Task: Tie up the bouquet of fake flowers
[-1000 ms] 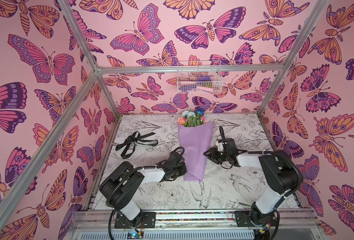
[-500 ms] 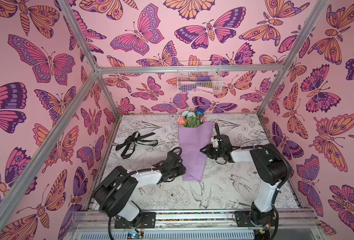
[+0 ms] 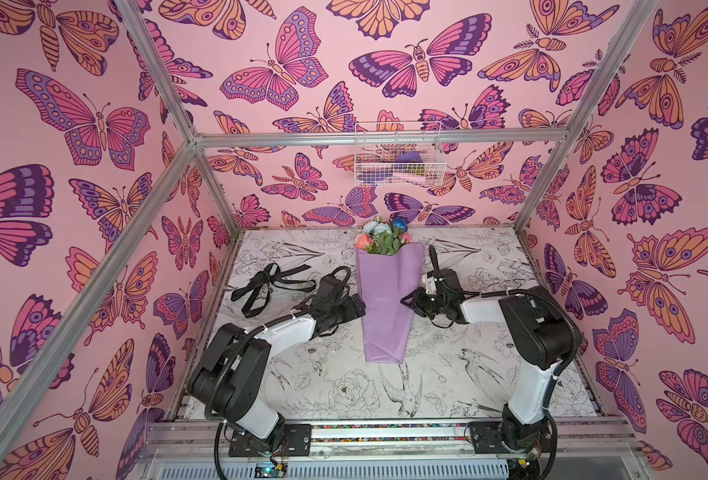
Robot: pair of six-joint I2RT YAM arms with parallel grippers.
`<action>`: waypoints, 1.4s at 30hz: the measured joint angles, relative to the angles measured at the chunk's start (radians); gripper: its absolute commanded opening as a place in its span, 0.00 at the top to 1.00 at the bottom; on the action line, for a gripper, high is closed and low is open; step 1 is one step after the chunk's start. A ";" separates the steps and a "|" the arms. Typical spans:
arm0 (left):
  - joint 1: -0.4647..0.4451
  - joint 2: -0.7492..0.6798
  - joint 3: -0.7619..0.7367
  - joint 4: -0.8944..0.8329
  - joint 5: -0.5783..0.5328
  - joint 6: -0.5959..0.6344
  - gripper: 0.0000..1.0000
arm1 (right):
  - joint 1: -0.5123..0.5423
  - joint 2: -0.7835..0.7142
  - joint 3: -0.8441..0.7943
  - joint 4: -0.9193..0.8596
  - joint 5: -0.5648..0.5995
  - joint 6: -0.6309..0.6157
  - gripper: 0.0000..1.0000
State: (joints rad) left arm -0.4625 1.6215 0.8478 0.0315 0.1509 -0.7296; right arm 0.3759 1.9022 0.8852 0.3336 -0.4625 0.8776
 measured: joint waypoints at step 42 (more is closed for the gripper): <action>0.084 0.287 0.145 0.198 0.208 -0.013 0.43 | -0.037 0.168 0.192 -0.010 -0.043 -0.016 1.00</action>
State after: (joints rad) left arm -0.3786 1.9083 0.9932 0.2291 0.3588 -0.7422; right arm 0.3386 2.0701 1.0771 0.3237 -0.5053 0.8619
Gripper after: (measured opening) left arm 0.487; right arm 0.054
